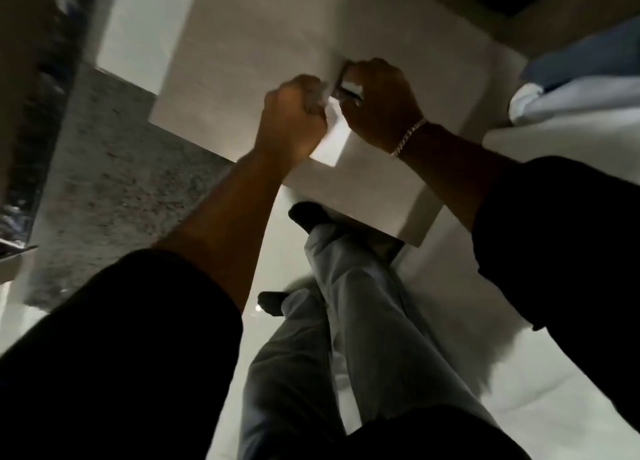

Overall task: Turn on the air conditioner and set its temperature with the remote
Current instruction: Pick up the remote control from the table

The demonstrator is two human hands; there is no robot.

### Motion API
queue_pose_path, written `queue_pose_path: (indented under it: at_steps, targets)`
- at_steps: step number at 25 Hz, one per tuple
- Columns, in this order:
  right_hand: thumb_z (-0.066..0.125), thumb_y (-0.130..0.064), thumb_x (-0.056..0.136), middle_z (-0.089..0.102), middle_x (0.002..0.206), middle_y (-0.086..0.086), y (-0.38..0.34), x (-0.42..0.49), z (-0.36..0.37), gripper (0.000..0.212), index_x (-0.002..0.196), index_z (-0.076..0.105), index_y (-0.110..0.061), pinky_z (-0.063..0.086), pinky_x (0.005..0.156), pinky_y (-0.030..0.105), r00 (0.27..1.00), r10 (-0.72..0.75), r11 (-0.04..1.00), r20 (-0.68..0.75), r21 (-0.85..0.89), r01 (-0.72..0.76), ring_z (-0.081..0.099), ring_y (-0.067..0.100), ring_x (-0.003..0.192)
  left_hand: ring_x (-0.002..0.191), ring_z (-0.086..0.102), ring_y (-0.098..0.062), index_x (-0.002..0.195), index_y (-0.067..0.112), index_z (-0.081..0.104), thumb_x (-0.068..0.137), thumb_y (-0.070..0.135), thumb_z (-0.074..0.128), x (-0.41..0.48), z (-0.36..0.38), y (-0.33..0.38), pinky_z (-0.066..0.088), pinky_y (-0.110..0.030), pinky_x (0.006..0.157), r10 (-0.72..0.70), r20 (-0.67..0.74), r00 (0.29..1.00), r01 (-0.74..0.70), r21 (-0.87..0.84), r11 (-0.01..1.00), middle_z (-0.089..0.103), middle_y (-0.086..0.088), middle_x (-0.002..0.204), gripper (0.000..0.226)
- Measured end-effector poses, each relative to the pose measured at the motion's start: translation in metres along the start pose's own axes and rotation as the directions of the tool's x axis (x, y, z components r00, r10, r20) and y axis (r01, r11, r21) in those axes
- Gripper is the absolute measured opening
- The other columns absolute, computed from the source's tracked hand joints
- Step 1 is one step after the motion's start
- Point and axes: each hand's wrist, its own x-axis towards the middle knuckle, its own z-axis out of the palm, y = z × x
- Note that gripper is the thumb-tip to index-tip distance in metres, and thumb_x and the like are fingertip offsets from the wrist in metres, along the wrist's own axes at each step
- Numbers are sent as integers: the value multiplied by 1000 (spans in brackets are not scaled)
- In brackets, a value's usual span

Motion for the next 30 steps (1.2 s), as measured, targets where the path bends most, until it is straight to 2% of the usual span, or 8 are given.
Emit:
queue_pose_path:
  at_steps: [3, 5, 8, 11, 18, 21, 25, 30]
  targets:
    - [57, -16, 86, 66, 120, 16, 19, 3, 28, 34, 116, 61, -3, 52, 89, 31, 969, 233, 971, -83, 77, -227, 64, 28, 109, 98, 64, -28, 102, 2, 63, 81, 12, 52, 20, 37, -5, 39, -17, 70, -22, 82, 996, 12, 127, 992, 69, -17, 105, 26]
    - [65, -21, 84, 69, 117, 15, 18, -2, 46, 38, 116, 56, -1, 56, 86, 32, 932, 358, 909, -51, 246, -336, 67, 26, 105, 100, 62, -24, 109, 3, 61, 83, 16, 56, 24, 54, -7, 38, -15, 73, -76, 115, 991, 67, 78, 995, 67, -13, 111, 30]
    - [71, -22, 79, 69, 116, 13, 22, 3, 53, 45, 115, 52, -4, 59, 85, 39, 811, 584, 699, -33, 528, -482, 68, 27, 101, 101, 61, -16, 110, 6, 63, 84, 14, 56, 32, 68, -9, 45, -7, 75, -196, 105, 975, 204, -69, 977, 64, 0, 110, 28]
    - [75, -28, 75, 68, 119, 11, 20, 9, 51, 50, 117, 55, -8, 57, 88, 39, 752, 657, 594, 49, 582, -556, 66, 26, 103, 97, 66, -32, 105, 6, 66, 86, 8, 48, 40, 63, -13, 59, -42, 80, -420, 254, 871, 486, -324, 812, 68, -13, 109, 26]
    - [76, -27, 78, 76, 85, 13, -41, 2, 6, 23, 88, 77, -6, 56, 73, 35, 917, 387, 664, 94, 662, -348, 71, 25, 79, 89, 68, -41, 82, 4, 68, 86, 3, 42, 3, -13, 6, 57, -57, 79, -448, 96, 889, 425, -541, 726, 70, -22, 92, 26]
    - [76, -28, 79, 77, 88, 14, -107, -9, -34, 26, 91, 77, -6, 56, 69, 34, 970, 237, 731, 48, 649, -211, 72, 26, 77, 85, 71, -30, 85, 10, 70, 88, 2, 43, -24, -88, 18, 59, -50, 79, -444, -19, 896, 349, -589, 729, 73, -15, 94, 28]
    - [80, -13, 75, 78, 98, 17, -216, -27, -98, 28, 100, 74, -2, 56, 59, 20, 994, 99, 575, 42, 813, -91, 69, 17, 70, 89, 70, -29, 97, 10, 71, 88, 0, 45, -67, -208, 57, 58, -49, 84, -400, -230, 887, 181, -623, 761, 73, -11, 98, 30]
    - [82, -11, 73, 78, 97, 11, -366, -67, -199, 31, 102, 74, -8, 62, 72, 32, 967, -251, 461, -50, 872, 165, 76, 20, 80, 79, 74, -28, 96, 9, 73, 86, 2, 56, -150, -368, 117, 61, -39, 72, -331, -477, 814, -156, -729, 667, 78, -10, 86, 21]
